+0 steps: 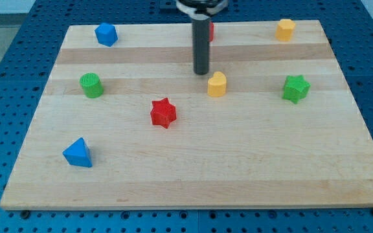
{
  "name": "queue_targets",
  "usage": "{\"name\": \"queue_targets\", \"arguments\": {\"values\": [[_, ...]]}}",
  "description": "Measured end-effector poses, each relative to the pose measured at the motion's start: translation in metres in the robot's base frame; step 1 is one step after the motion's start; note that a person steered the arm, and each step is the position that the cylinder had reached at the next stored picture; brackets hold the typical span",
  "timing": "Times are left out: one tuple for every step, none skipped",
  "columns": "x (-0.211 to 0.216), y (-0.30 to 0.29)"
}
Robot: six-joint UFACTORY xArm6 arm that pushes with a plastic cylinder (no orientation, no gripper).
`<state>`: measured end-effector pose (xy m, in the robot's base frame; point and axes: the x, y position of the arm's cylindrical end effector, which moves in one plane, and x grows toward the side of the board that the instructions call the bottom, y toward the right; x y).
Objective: Move the yellow heart parallel to the right of the blue triangle
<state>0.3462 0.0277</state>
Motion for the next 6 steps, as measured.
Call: {"name": "queue_targets", "arguments": {"values": [[0.0,0.027],[0.004,0.03],[0.014,0.03],[0.025,0.03],[0.026,0.025],[0.035,0.02]]}}
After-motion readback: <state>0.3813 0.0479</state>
